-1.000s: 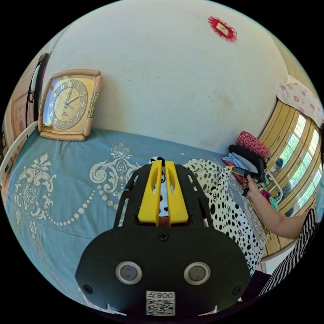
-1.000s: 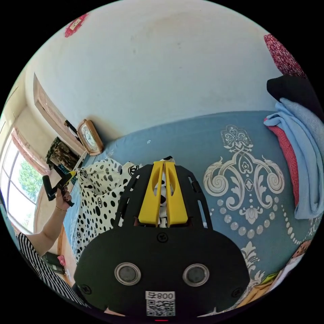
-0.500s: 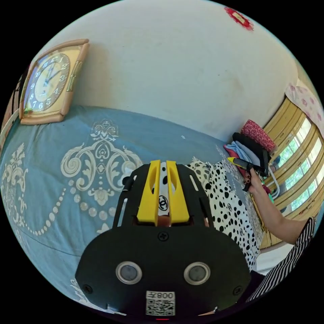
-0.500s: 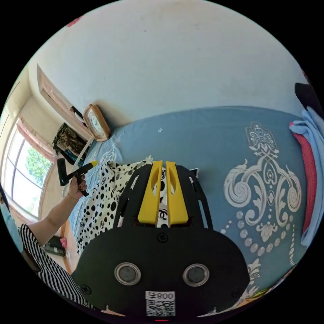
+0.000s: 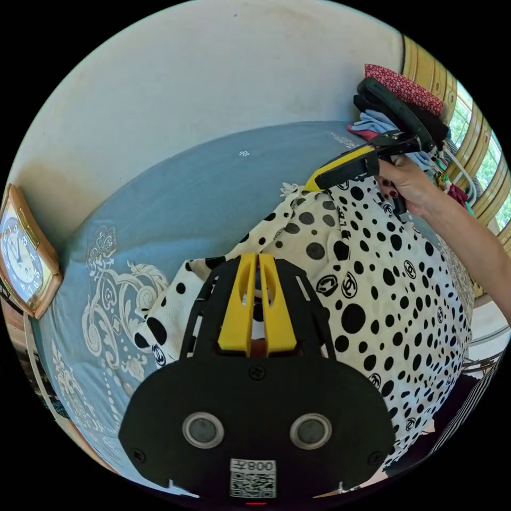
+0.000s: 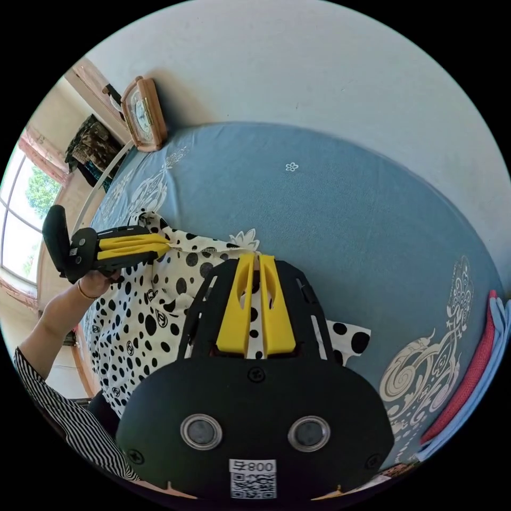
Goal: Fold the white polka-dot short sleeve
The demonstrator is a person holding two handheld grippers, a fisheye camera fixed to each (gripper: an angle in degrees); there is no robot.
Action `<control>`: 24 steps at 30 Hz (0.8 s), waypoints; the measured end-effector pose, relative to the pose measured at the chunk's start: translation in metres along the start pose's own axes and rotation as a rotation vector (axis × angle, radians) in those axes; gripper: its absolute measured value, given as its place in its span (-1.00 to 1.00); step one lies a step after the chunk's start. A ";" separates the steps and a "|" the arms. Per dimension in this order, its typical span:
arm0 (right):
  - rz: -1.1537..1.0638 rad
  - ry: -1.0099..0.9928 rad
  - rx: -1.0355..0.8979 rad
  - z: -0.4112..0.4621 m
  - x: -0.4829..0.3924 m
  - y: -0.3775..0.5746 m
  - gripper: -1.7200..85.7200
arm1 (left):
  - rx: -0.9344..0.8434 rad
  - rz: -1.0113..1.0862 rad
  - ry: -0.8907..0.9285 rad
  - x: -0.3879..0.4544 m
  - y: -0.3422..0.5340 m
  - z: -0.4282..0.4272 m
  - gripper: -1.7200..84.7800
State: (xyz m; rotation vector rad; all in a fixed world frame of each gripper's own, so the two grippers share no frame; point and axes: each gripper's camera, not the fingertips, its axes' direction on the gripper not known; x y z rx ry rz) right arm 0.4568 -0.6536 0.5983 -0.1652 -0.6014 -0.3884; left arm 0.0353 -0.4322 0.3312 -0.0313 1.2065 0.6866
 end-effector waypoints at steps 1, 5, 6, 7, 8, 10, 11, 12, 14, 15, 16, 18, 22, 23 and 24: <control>0.002 -0.006 -0.004 0.000 0.001 -0.002 -0.94 | 0.015 -0.013 0.011 -0.001 0.000 -0.001 -0.93; -0.038 -0.036 0.053 -0.010 -0.003 0.001 -0.95 | 0.086 -0.053 0.066 -0.005 0.004 -0.008 -0.94; -0.063 -0.058 0.074 -0.014 -0.006 0.005 -0.96 | 0.102 -0.067 0.081 -0.007 0.007 -0.010 -0.95; -0.087 -0.082 0.096 -0.019 -0.008 0.009 -0.96 | 0.127 -0.081 0.095 -0.009 0.011 -0.013 -0.95; -0.097 -0.087 0.109 -0.021 -0.008 0.011 -0.96 | 0.143 -0.083 0.104 -0.010 0.013 -0.015 -0.95; -0.105 -0.076 0.141 -0.026 -0.008 0.015 -0.96 | 0.161 -0.092 0.127 -0.012 0.020 -0.016 -0.95; -0.102 -0.069 0.142 -0.026 -0.007 0.015 -0.96 | 0.160 -0.092 0.130 -0.012 0.021 -0.015 -0.95; -0.100 -0.056 0.137 -0.025 -0.006 0.013 -0.97 | 0.157 -0.086 0.130 -0.011 0.023 -0.013 -0.95; -0.099 -0.060 0.107 -0.020 -0.004 0.010 -0.97 | 0.143 -0.071 0.121 -0.009 0.024 -0.009 -0.95; -0.110 -0.096 0.078 -0.017 -0.004 0.008 -0.97 | 0.135 -0.068 0.120 -0.008 0.025 -0.007 -0.95; -0.123 -0.143 0.069 -0.016 -0.004 0.008 -0.97 | 0.136 -0.062 0.124 -0.007 0.026 -0.006 -0.95; -0.163 -0.209 0.078 -0.020 -0.007 0.014 -0.97 | 0.125 -0.039 0.120 -0.003 0.028 -0.006 -0.95; -0.183 -0.202 0.020 -0.017 -0.012 0.028 -0.96 | 0.079 0.002 0.100 0.002 0.034 0.000 -0.94; -0.178 -0.194 0.003 -0.015 -0.011 0.029 -0.96 | 0.074 0.006 0.102 0.003 0.034 0.000 -0.93; -0.173 -0.196 -0.036 -0.010 -0.010 0.032 -0.96 | 0.069 0.006 0.109 0.003 0.035 0.001 -0.93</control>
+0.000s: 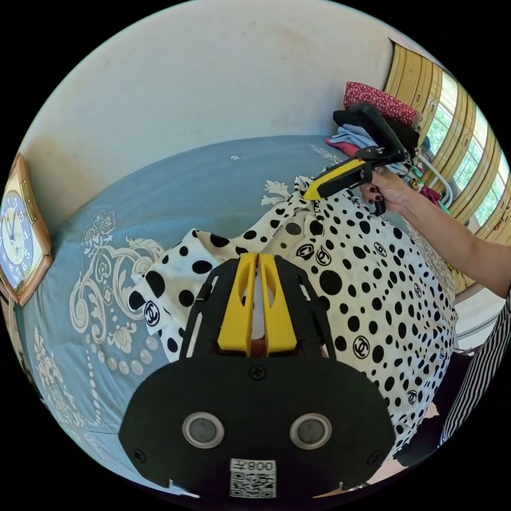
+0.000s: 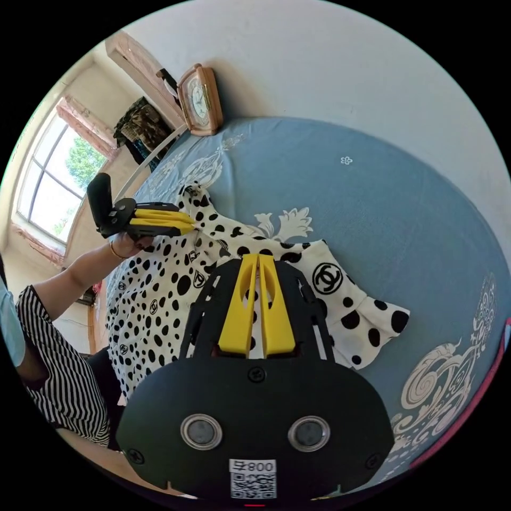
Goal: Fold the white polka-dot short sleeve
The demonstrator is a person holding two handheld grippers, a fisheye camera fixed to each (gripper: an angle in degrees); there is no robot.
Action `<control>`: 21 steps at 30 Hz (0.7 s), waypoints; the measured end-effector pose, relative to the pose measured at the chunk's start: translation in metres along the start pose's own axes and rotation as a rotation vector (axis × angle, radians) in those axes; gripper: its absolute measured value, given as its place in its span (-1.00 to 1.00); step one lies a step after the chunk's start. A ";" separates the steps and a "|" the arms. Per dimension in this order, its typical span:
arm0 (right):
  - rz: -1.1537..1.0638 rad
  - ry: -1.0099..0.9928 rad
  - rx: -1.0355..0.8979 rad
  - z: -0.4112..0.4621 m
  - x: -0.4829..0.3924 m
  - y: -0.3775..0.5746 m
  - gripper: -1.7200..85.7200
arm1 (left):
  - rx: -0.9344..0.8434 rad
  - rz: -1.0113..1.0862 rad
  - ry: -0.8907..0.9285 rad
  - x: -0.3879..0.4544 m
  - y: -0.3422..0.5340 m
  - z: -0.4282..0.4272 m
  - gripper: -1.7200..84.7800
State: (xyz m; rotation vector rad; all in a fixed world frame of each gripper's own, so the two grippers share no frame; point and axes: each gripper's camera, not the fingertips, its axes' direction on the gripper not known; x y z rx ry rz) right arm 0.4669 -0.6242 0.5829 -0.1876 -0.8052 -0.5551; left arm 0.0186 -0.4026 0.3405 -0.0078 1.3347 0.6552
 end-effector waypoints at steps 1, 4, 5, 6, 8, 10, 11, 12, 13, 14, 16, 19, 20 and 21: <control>0.007 -0.006 -0.031 0.004 0.001 0.002 -0.96 | 0.008 -0.003 0.011 0.000 0.001 -0.001 -0.92; 0.028 -0.019 -0.025 0.000 0.003 0.008 -0.96 | 0.062 -0.019 0.046 -0.002 0.005 -0.009 -0.91; 0.028 -0.017 -0.025 0.000 0.002 0.009 -0.96 | 0.077 -0.026 0.055 -0.003 0.005 -0.010 -0.91; 0.024 -0.007 -0.030 -0.002 0.000 0.011 -0.96 | 0.107 -0.037 0.069 -0.005 0.007 -0.013 -0.90; 0.013 0.012 -0.037 -0.002 -0.003 0.015 -0.96 | 0.129 -0.061 0.078 -0.008 0.008 -0.014 -0.91; 0.021 0.020 -0.030 -0.007 -0.006 0.021 -0.96 | 0.037 -0.087 0.049 -0.011 0.006 0.000 -0.91; 0.025 0.022 -0.020 -0.009 -0.006 0.024 -0.96 | 0.009 -0.098 0.036 -0.012 0.006 0.003 -0.92; 0.035 0.030 0.019 -0.017 -0.007 0.029 -0.95 | -0.009 -0.120 0.022 -0.014 0.006 0.005 -0.92; 0.033 0.038 0.066 -0.028 -0.008 0.036 -0.95 | 0.049 -0.118 0.004 -0.013 0.009 -0.004 -0.91; 0.034 0.048 0.091 -0.034 -0.008 0.040 -0.95 | 0.085 -0.107 -0.004 -0.012 0.011 -0.009 -0.90; 0.052 0.141 0.163 -0.055 -0.004 0.056 -0.94 | 0.154 -0.086 -0.042 -0.013 0.016 -0.029 -0.86; 0.121 0.287 0.152 -0.070 0.010 0.072 -0.91 | 0.175 -0.109 -0.117 -0.029 0.024 -0.046 -0.80; 0.135 0.302 0.145 -0.073 0.013 0.076 -0.90 | 0.170 -0.121 -0.126 -0.034 0.026 -0.048 -0.79; 0.155 0.317 0.148 -0.079 0.019 0.084 -0.87 | 0.162 -0.151 -0.144 -0.044 0.030 -0.050 -0.78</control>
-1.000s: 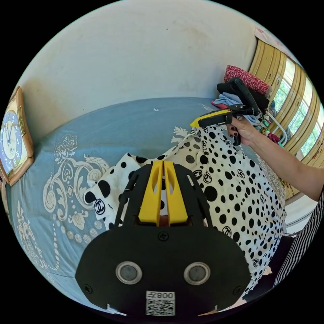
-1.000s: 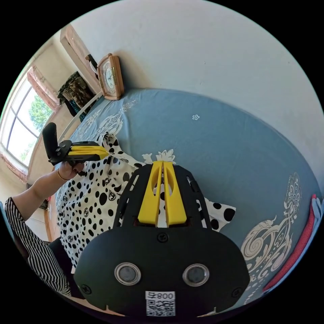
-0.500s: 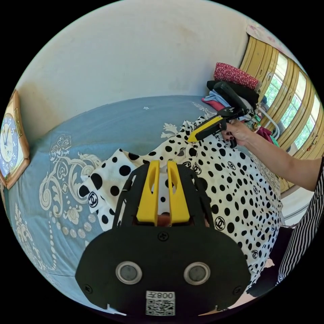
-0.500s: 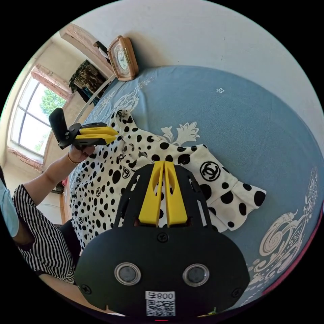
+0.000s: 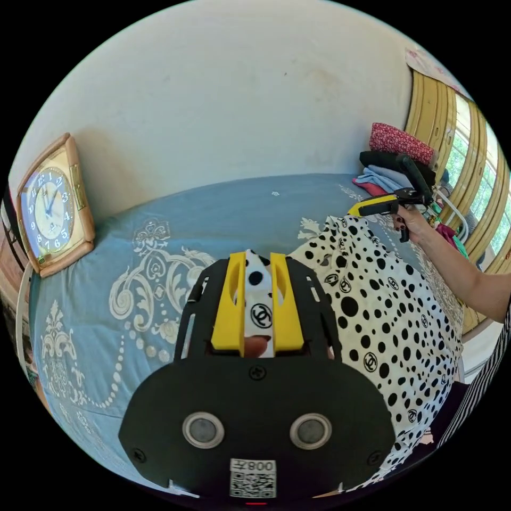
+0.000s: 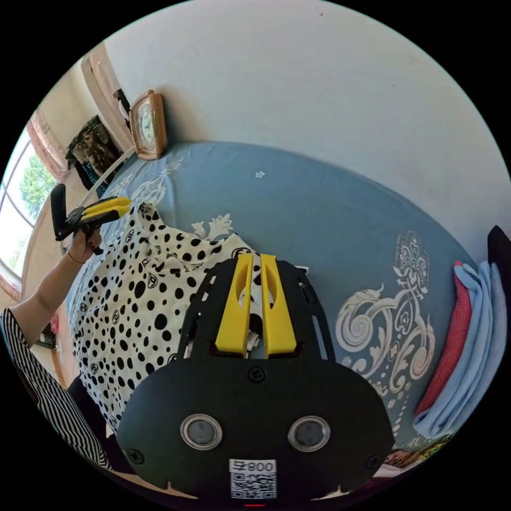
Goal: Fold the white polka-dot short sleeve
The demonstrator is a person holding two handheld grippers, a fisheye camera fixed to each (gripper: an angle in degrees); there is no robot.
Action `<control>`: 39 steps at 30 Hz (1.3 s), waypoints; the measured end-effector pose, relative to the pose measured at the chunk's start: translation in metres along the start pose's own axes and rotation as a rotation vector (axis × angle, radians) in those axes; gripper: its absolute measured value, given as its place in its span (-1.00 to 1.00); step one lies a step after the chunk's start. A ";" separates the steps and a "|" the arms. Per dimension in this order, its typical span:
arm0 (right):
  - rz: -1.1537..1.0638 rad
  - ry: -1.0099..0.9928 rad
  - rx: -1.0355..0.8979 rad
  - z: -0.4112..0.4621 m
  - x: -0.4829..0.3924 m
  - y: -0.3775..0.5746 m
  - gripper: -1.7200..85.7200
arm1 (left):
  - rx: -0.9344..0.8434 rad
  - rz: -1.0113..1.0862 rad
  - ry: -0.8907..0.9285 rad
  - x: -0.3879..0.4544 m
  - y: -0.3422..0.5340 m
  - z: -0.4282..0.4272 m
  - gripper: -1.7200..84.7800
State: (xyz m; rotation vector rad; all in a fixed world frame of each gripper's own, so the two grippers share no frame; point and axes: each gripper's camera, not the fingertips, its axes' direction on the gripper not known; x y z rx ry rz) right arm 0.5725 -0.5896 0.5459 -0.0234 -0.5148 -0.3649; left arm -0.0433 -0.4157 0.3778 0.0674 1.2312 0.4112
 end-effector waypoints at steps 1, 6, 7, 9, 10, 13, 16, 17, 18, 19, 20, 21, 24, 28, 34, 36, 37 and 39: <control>0.022 -0.001 0.010 -0.006 0.009 0.007 -0.85 | -0.009 -0.034 -0.026 -0.012 0.004 0.000 -0.76; 0.150 -0.106 0.015 -0.015 0.045 0.037 -0.76 | -0.090 -0.180 0.043 -0.050 0.023 0.015 -0.74; 0.171 -0.139 -0.004 -0.010 0.050 0.041 -0.76 | -0.123 -0.207 0.054 -0.054 0.027 0.022 -0.76; 0.198 -0.155 -0.040 -0.002 0.054 0.047 -0.80 | -0.139 -0.211 0.045 -0.055 0.027 0.024 -0.79; 0.222 -0.165 -0.050 0.000 0.056 0.050 -0.84 | -0.125 -0.191 0.056 -0.053 0.027 0.022 -0.82; 0.226 -0.219 0.041 -0.016 0.056 0.064 -0.90 | -0.097 -0.162 0.016 -0.046 0.027 0.008 -0.87; 0.203 -0.189 0.186 -0.055 0.052 0.082 -0.92 | 0.023 -0.116 -0.026 -0.034 0.028 -0.024 -0.88; 0.198 -0.182 0.204 -0.061 0.052 0.085 -0.92 | 0.040 -0.104 -0.039 -0.032 0.028 -0.029 -0.88; 0.196 -0.163 0.227 -0.070 0.052 0.090 -0.92 | 0.055 -0.097 -0.062 -0.029 0.027 -0.034 -0.88; 0.198 -0.140 0.231 -0.074 0.053 0.093 -0.92 | 0.049 -0.108 -0.073 -0.029 0.025 -0.033 -0.87; 0.200 -0.126 0.221 -0.074 0.054 0.094 -0.92 | 0.034 -0.112 -0.077 -0.030 0.024 -0.030 -0.87; 0.210 -0.096 0.189 -0.069 0.057 0.094 -0.92 | -0.002 -0.125 -0.098 -0.031 0.022 -0.021 -0.86; 0.264 -0.114 0.044 -0.040 0.072 0.095 -0.89 | -0.115 -0.163 -0.110 -0.040 0.023 0.010 -0.81; 0.327 -0.134 0.045 -0.042 0.085 0.117 -0.81 | -0.091 -0.220 -0.095 -0.048 0.038 0.005 -0.77; 0.235 -0.242 0.147 -0.095 0.064 0.194 -0.78 | 0.027 -0.128 -0.009 -0.025 0.066 -0.040 -0.76; 0.185 -0.276 0.104 -0.099 0.045 0.218 -0.78 | 0.007 -0.055 0.100 -0.004 0.072 -0.038 -0.76; 0.167 -0.266 0.053 -0.099 0.034 0.232 -0.78 | -0.027 -0.001 0.159 0.012 0.073 -0.032 -0.76; 0.161 -0.232 0.005 -0.097 0.024 0.251 -0.77 | -0.084 0.081 0.258 0.038 0.072 -0.020 -0.77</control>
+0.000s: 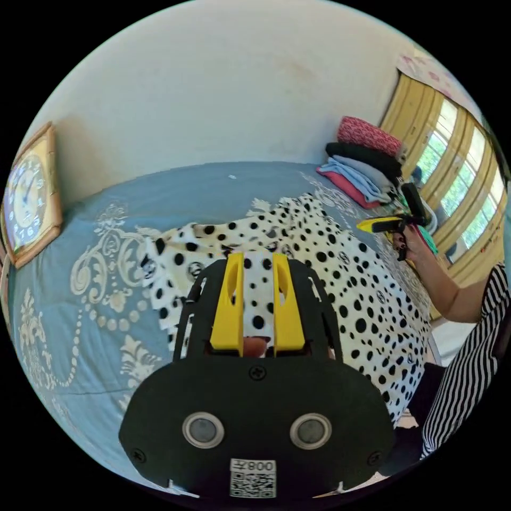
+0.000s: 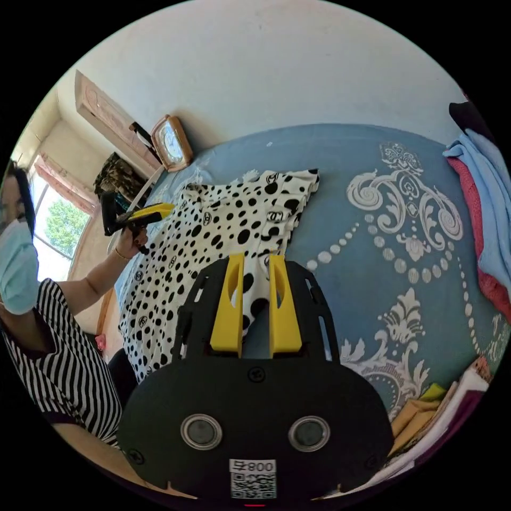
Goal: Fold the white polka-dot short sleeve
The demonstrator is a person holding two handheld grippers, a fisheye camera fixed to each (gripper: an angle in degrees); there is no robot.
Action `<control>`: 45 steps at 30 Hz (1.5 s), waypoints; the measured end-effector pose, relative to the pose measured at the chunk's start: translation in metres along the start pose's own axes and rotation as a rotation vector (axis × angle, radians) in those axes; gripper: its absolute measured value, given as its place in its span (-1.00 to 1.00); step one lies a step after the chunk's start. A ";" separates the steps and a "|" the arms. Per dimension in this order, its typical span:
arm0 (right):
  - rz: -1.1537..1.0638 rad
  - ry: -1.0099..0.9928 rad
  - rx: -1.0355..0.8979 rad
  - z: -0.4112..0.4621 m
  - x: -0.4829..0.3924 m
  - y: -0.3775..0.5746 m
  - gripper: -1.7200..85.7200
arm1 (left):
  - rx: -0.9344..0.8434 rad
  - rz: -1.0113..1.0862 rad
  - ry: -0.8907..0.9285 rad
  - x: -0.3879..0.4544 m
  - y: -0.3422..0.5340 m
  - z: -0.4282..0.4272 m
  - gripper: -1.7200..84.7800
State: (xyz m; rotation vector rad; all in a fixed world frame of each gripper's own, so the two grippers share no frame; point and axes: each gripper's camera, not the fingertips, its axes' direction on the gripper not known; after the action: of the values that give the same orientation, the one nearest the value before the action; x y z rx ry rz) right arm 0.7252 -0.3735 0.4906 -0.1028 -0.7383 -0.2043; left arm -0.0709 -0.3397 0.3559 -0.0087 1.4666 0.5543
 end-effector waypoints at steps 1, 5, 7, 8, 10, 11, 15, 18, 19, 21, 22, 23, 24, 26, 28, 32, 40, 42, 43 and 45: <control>0.007 -0.013 -0.025 0.002 0.000 0.009 -0.77 | -0.032 0.051 0.060 0.014 -0.004 0.012 -0.77; 0.023 -0.040 -0.084 0.012 0.009 0.022 -0.85 | -0.101 0.178 0.121 0.050 -0.018 0.041 -0.78; 0.027 -0.040 -0.085 0.011 0.013 0.026 -0.90 | -0.124 0.218 0.102 0.063 -0.022 0.053 -0.79; 0.032 -0.038 -0.080 0.010 0.013 0.027 -0.91 | -0.135 0.228 0.092 0.065 -0.023 0.056 -0.80; 0.037 0.004 -0.039 0.001 0.010 0.034 -0.92 | -0.156 0.217 0.040 0.064 -0.021 0.058 -0.81; 0.043 0.024 -0.030 -0.002 0.010 0.037 -0.93 | -0.153 0.209 0.037 0.062 -0.020 0.056 -0.81; 0.098 -0.027 0.016 -0.005 0.019 0.056 -0.91 | -0.103 0.054 0.054 0.029 0.002 0.029 -0.80; 0.128 -0.061 0.080 -0.014 0.021 0.063 -0.87 | -0.083 -0.081 0.024 0.004 0.030 0.004 -0.78; 0.132 -0.043 0.105 -0.019 0.020 0.065 -0.85 | -0.071 -0.130 -0.019 -0.005 0.043 -0.009 -0.77; 0.141 -0.017 0.128 -0.024 0.019 0.068 -0.83 | -0.060 -0.215 -0.099 -0.020 0.062 -0.026 -0.75; 0.136 -0.023 0.125 -0.024 0.018 0.069 -0.82 | -0.058 -0.271 -0.144 -0.031 0.073 -0.035 -0.74; 0.136 -0.027 0.117 -0.022 0.018 0.069 -0.82 | -0.060 -0.299 -0.162 -0.036 0.079 -0.038 -0.74; 0.143 -0.028 0.088 -0.017 0.018 0.068 -0.82 | -0.059 -0.353 -0.184 -0.047 0.088 -0.041 -0.74; 0.139 -0.010 0.034 -0.006 0.015 0.066 -0.85 | -0.076 -0.394 -0.147 -0.058 0.095 -0.037 -0.75; 0.134 0.056 -0.007 0.003 0.008 0.063 -0.89 | -0.150 -0.399 -0.107 -0.063 0.097 -0.019 -0.80; 0.136 0.106 -0.016 0.002 -0.001 0.061 -0.92 | -0.109 -0.354 -0.183 -0.053 0.096 -0.021 -0.86; 0.219 0.058 0.076 0.003 -0.008 0.060 -0.94 | 0.006 -0.362 -0.210 -0.047 0.097 -0.029 -0.79; 0.237 0.105 0.117 -0.002 -0.013 0.056 -0.94 | 0.006 -0.324 -0.230 -0.047 0.085 -0.026 -0.79; 0.231 0.110 0.140 -0.004 -0.017 0.052 -0.95 | 0.003 -0.301 -0.226 -0.048 0.074 -0.021 -0.79; 0.166 0.093 0.167 -0.004 -0.030 0.040 -0.95 | -0.007 -0.248 -0.222 -0.049 0.054 -0.010 -0.79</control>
State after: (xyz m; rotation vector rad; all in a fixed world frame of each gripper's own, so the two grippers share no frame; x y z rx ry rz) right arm 0.7150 -0.3304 0.4662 0.0050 -0.6479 0.0109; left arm -0.0993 -0.3129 0.4183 -0.1297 1.2251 0.3462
